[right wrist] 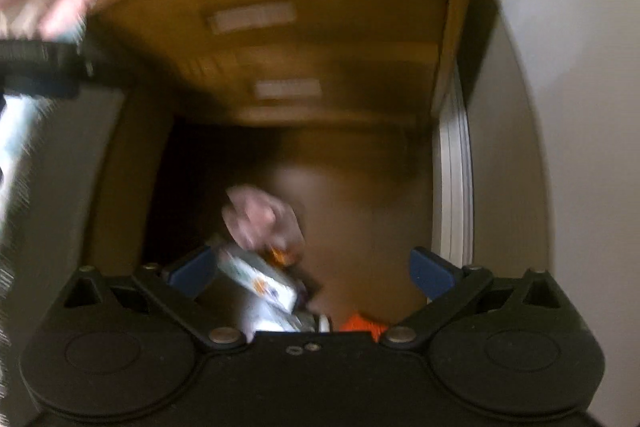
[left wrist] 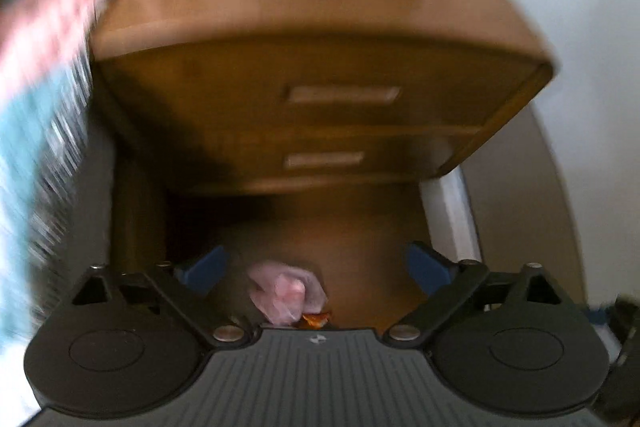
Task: Collect trash
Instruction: 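Lower both tools to the floor trash under the nightstand, then grasp the pink mesh bag with left tool while right tool grasps orange foam net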
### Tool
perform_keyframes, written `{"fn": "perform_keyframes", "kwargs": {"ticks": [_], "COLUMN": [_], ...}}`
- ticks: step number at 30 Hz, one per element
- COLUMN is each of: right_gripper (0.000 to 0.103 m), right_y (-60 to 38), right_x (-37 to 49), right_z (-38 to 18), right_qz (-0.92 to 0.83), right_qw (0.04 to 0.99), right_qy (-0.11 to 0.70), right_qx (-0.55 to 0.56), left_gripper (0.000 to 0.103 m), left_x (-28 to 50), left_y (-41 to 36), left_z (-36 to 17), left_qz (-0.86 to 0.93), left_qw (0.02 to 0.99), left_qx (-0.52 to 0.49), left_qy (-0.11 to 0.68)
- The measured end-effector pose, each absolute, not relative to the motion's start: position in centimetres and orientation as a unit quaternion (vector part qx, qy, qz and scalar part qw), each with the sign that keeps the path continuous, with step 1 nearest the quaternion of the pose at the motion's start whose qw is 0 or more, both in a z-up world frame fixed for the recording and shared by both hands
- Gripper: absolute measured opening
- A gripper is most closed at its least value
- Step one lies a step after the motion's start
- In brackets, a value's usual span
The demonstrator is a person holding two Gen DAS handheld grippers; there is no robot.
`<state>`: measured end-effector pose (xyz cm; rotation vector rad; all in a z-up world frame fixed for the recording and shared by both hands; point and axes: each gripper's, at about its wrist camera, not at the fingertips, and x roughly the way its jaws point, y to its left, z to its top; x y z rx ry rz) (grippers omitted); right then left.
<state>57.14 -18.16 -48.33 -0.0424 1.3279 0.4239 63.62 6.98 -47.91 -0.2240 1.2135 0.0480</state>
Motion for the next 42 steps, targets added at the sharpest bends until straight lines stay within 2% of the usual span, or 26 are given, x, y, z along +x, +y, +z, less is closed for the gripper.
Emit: {"fn": "perform_keyframes", "kwargs": {"ticks": [9, 17, 27, 33, 35, 37, 38, 42], "right_gripper": [0.102, 0.098, 0.097, 0.086, 0.080, 0.073, 0.071, 0.051], "right_y": [-18.9, -19.7, -20.2, -21.2, -21.4, -21.4, -21.6, -21.8], "right_x": [51.3, 49.1, 47.4, 47.9, 48.2, 48.5, 48.7, 48.9], "right_z": [-65.4, -76.8, -83.5, -85.3, -85.5, -85.5, -85.5, -85.3], "right_qz": [0.165, 0.116, 0.093, 0.067, 0.061, 0.058, 0.060, 0.064], "right_qw": [0.712, 0.681, 0.663, 0.660, 0.659, 0.661, 0.661, 0.660], "right_qy": [0.682, 0.723, 0.742, 0.748, 0.749, 0.747, 0.747, 0.748], "right_qx": [-0.019, 0.003, 0.015, 0.029, 0.035, 0.034, 0.033, 0.026], "left_gripper": [0.099, 0.099, 0.099, 0.098, 0.092, 0.073, 0.068, 0.046], "left_x": [63.0, 63.2, 63.0, 63.6, 63.7, 63.8, 63.8, 63.8], "left_y": [7.4, 6.7, 6.4, 6.9, 7.0, 6.6, 6.3, 6.1], "left_z": [-65.8, -77.0, -83.0, -85.0, -85.5, -85.9, -86.0, -85.6], "left_qz": [0.074, 0.058, 0.069, 0.089, 0.090, 0.081, 0.075, 0.071], "left_qw": [0.771, 0.751, 0.737, 0.723, 0.722, 0.719, 0.717, 0.722], "left_qx": [-0.137, -0.102, -0.087, -0.111, -0.124, -0.121, -0.118, -0.112], "left_qy": [0.617, 0.650, 0.667, 0.676, 0.675, 0.680, 0.683, 0.679]}}
